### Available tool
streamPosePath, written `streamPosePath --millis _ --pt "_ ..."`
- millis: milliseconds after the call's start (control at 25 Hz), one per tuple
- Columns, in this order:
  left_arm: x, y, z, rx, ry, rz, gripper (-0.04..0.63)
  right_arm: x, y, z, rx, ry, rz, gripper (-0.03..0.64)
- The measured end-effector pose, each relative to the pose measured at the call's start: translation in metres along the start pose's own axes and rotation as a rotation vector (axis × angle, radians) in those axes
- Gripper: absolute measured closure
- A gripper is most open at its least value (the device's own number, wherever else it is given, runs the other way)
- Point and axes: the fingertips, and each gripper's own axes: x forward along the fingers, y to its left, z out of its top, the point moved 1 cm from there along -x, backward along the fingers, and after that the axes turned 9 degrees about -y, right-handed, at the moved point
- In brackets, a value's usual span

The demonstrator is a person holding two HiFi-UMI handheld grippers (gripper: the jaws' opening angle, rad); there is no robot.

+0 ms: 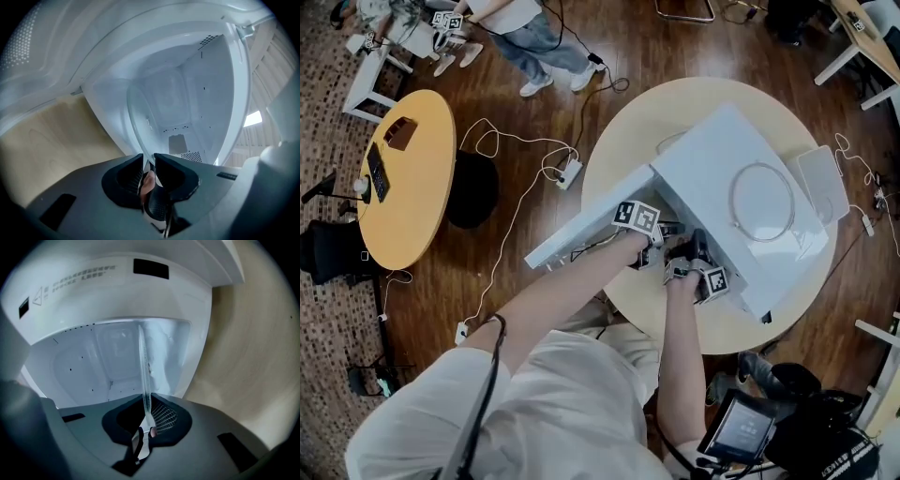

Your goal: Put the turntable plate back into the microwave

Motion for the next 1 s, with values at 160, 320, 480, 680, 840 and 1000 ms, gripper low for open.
streamPosePath --millis 160,320,480,680,840,1000 --pt "-0.008 -0.003 -0.001 0.034 -0.010 -0.004 0.529 0.001 0.001 0.001 -0.005 -0.008 0.008 0.581" --pt "-0.017 -0.007 -0.004 0.050 -0.017 -0.011 0.529 0.005 0.009 0.002 -0.007 -0.015 0.035 0.581" --pt "-0.015 -0.007 -0.002 0.072 0.000 -0.025 0.529 0.021 0.024 0.006 -0.008 -0.035 0.053 0.581" --pt "-0.033 -0.004 -0.010 0.061 -0.019 -0.025 0.529 0.022 0.017 0.001 -0.030 -0.026 0.019 0.581" --pt "-0.041 -0.004 -0.015 0.065 -0.024 -0.038 0.529 0.023 0.014 0.004 -0.048 -0.033 0.000 0.581" --pt "-0.049 0.004 -0.022 0.094 -0.014 -0.027 0.529 0.024 0.007 0.005 -0.078 -0.039 -0.022 0.581"
